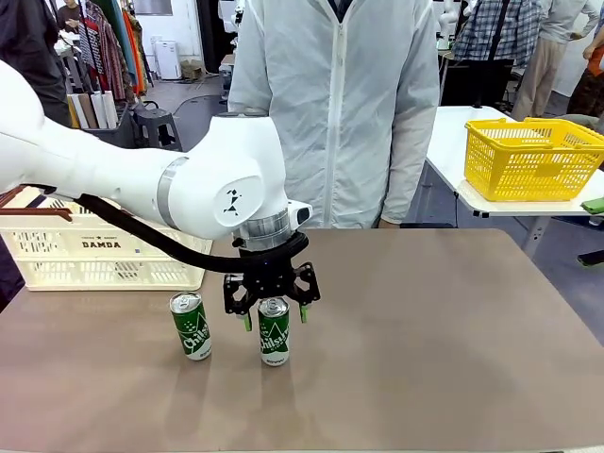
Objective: Place the drinks into the Shopping basket.
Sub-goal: Pick up one drink and place it into the Shopping basket.
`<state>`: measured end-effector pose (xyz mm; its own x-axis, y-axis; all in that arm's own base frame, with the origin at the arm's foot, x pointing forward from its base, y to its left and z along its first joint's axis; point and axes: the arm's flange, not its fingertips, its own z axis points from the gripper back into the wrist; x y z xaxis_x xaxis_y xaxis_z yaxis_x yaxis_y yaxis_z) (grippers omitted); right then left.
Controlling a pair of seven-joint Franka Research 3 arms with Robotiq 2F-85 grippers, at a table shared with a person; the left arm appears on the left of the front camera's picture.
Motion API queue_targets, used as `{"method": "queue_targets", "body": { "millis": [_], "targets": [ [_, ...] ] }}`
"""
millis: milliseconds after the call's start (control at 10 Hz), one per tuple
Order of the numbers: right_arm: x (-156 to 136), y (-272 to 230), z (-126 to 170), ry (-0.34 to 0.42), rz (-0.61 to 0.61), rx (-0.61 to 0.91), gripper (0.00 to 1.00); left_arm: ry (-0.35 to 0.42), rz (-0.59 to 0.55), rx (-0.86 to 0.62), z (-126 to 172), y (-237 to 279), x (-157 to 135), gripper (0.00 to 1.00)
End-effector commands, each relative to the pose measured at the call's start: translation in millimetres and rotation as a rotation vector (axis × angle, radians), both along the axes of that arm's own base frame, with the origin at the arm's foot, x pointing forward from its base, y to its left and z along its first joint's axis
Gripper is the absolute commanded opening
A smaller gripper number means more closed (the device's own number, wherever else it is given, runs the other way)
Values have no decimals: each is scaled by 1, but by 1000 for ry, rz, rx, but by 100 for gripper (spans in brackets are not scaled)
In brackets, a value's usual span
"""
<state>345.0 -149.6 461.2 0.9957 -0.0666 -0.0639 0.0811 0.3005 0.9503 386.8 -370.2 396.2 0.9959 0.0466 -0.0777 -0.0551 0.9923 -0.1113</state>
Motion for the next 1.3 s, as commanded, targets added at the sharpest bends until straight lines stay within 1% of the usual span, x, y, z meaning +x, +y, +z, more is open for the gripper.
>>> {"method": "queue_targets", "body": {
  "millis": [0,100,200,300,600,800,900,1000,1100,1200],
  "targets": [
    [-1,0,6,17,0,3,100,-47,-21,35,2,-1,0,100],
    [-1,0,6,17,0,3,100,-70,-22,48,0,-2,0,44],
    [-1,0,6,17,0,3,100,-61,-20,67,-2,-2,0,0],
    [-1,0,6,17,0,3,100,-49,-23,73,-3,0,0,0],
    [-1,0,6,17,0,3,100,-72,-38,75,-3,-2,0,0],
    [-1,0,6,17,0,3,100,-70,-51,80,-4,-4,1,0],
    [-1,0,6,17,0,3,100,-63,-63,69,4,0,1,0],
    [-1,0,6,17,0,3,100,-63,-76,38,28,13,2,0],
    [-1,0,6,17,0,3,100,-60,-62,37,66,34,3,0],
    [-1,0,6,17,0,3,100,-77,-90,26,108,55,5,0]
  ]
}}
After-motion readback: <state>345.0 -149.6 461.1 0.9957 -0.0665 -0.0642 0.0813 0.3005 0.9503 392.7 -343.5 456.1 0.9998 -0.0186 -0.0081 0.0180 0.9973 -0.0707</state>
